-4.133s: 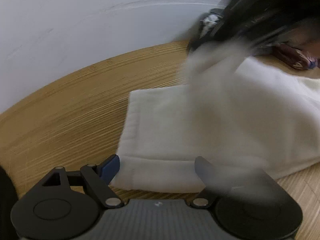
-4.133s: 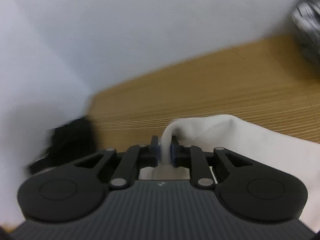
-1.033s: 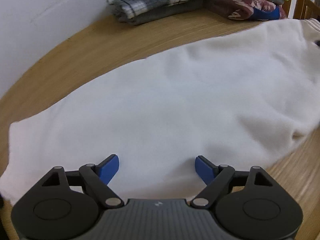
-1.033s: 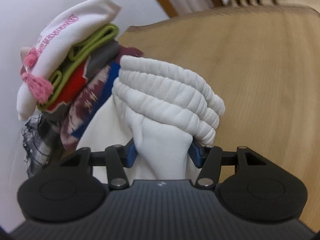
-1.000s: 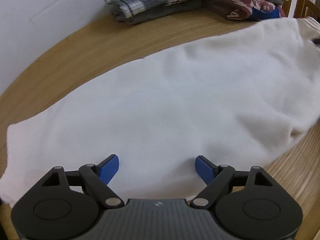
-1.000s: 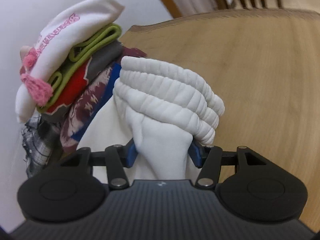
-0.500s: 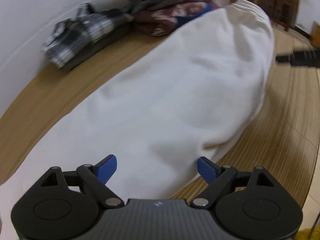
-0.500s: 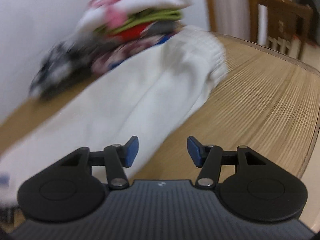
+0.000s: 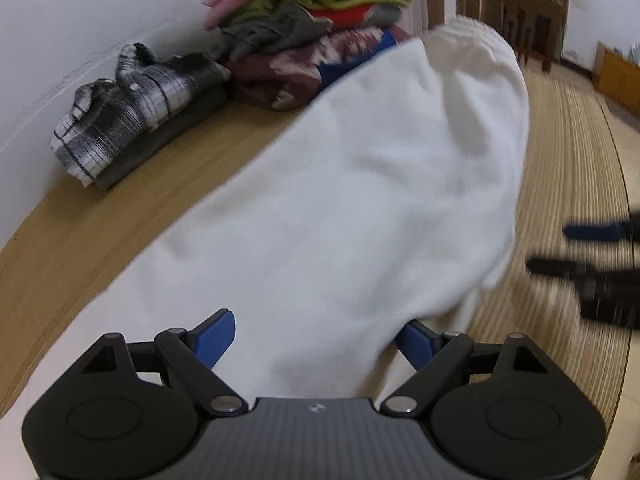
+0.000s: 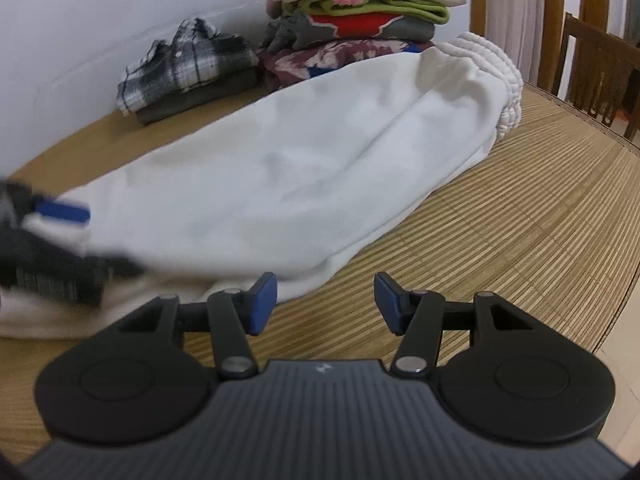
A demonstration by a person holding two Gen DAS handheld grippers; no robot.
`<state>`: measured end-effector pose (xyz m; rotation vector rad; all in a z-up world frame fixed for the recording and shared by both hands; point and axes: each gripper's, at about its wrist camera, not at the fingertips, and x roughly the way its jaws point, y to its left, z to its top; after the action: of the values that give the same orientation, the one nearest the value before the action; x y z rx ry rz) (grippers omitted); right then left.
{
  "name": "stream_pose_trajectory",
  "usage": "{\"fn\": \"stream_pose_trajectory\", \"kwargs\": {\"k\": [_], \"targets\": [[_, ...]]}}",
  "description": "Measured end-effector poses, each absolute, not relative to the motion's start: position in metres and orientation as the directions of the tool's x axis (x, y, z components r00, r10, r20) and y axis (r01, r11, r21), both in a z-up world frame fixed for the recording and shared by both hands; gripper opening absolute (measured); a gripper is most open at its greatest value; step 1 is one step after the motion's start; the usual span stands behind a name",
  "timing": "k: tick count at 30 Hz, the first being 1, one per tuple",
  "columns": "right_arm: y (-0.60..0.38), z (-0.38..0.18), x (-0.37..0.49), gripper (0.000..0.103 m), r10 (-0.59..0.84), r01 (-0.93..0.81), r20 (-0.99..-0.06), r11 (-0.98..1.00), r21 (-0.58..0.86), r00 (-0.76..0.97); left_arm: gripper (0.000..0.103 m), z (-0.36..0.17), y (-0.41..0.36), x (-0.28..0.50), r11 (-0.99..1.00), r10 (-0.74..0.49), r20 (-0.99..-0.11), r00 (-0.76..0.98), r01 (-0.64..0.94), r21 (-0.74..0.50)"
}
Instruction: Fold clothes
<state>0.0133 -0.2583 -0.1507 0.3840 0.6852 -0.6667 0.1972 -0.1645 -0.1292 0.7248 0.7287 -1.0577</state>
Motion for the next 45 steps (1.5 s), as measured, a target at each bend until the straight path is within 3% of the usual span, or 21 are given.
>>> {"fn": "stream_pose_trajectory", "kwargs": {"k": [7, 14, 24, 32, 36, 40, 45], "targets": [[-0.244, -0.157, 0.040, 0.057, -0.435, 0.643, -0.671, 0.762, 0.081, 0.600, 0.088, -0.111, -0.181, 0.228, 0.407, -0.522, -0.774, 0.358, 0.902, 0.144], [-0.237, -0.159, 0.097, 0.057, -0.544, 0.676, -0.637, 0.735, -0.048, 0.546, 0.087, -0.108, -0.194, 0.249, 0.465, -0.506, -0.783, 0.363, 0.879, 0.106], [-0.236, -0.172, 0.128, 0.066, -0.732, 0.802, -0.567, 0.565, -0.195, 0.378, 0.084, -0.102, -0.190, 0.247, 0.468, -0.514, -0.784, 0.347, 0.880, 0.083], [-0.204, -0.147, 0.052, 0.065, -0.740, 0.827, -0.540, 0.546, -0.135, 0.401, 0.085, -0.088, -0.159, 0.230, 0.367, -0.538, -0.826, 0.167, 0.929, -0.051], [-0.195, -0.151, 0.024, 0.065, -0.682, 0.832, -0.629, 0.546, -0.098, 0.373, 0.086, -0.087, -0.139, 0.211, 0.320, -0.519, -0.838, 0.167, 0.947, -0.009], [-0.186, -0.154, 0.023, 0.066, -0.638, 0.802, -0.661, 0.591, -0.091, 0.395, 0.087, -0.097, -0.141, 0.211, 0.327, -0.496, -0.840, 0.219, 0.943, 0.053], [-0.180, -0.140, 0.003, 0.065, -0.646, 0.796, -0.627, 0.601, -0.066, 0.435, 0.086, -0.123, -0.154, 0.222, 0.371, -0.439, -0.862, 0.253, 0.925, 0.083]]}}
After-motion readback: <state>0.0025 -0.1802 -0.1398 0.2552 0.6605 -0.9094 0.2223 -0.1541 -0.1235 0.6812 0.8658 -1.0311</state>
